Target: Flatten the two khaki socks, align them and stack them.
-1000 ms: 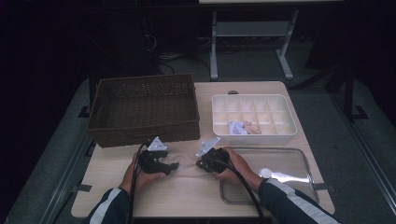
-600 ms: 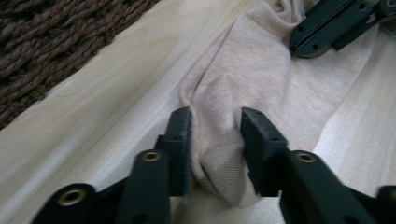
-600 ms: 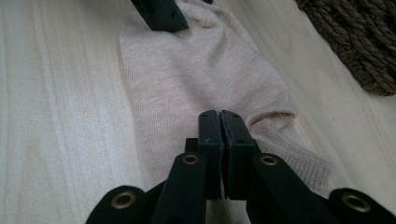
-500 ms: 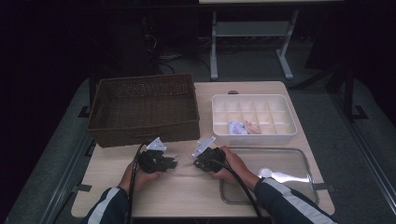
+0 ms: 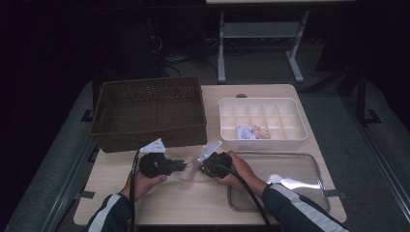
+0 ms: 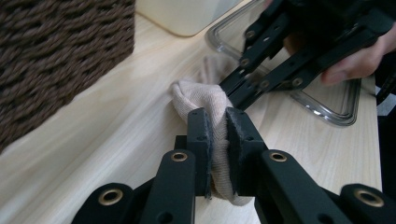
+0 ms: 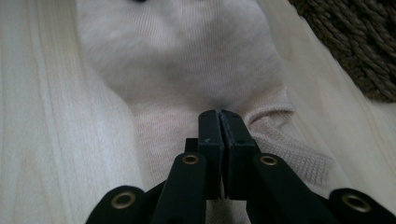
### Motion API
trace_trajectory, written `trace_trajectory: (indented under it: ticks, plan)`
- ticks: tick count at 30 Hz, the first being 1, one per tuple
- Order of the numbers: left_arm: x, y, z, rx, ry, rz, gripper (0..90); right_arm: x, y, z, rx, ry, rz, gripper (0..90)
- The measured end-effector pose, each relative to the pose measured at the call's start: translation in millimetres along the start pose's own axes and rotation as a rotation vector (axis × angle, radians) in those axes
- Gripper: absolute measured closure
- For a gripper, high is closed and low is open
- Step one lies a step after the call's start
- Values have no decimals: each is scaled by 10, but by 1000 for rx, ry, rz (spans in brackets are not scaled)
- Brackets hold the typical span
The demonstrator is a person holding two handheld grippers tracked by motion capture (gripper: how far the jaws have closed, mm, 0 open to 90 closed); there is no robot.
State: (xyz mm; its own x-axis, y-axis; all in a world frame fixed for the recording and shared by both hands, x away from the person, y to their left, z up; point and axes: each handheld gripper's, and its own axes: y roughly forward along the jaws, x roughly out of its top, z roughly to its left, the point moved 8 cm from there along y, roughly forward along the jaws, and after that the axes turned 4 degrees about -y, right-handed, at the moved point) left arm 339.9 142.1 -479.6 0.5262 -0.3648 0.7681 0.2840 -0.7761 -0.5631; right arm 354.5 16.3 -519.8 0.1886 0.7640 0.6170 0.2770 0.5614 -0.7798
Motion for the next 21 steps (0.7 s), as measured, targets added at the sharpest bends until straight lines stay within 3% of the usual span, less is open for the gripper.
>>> trace_trajectory:
  ticks: [6,9,12,15,17,21]
  plan:
    - [35,0,-17,4,7,-9,799,64,47,21,17,5,-14,855]
    - [26,-19,18,20,-10,-9,798,63,11,-7,25,8,-24,754]
    - [17,-33,36,33,-14,-3,798,102,-161,-69,15,12,-75,740]
    - [7,-33,51,45,-20,4,798,101,-376,-159,-11,53,-114,727]
    - [3,-37,55,48,-22,7,798,11,-445,-224,-33,48,-87,725]
    - [16,-26,36,40,-26,10,797,-195,-420,-318,-40,87,-33,714]
